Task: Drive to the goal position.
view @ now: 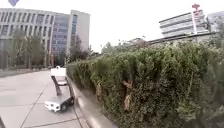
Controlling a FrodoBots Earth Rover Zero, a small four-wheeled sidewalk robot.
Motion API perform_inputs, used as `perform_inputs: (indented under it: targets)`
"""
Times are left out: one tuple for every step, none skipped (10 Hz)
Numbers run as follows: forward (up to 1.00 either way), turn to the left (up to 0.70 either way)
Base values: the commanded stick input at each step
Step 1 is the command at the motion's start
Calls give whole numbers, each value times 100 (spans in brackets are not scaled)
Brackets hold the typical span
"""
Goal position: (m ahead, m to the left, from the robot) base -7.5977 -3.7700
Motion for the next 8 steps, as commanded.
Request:
perform_inputs:
  targets:
    - [5,0]
    - [5,0]
    - [5,0]
    - [5,0]
    - [5,0]
    - [5,0]
    - [5,0]
    - [5,0]
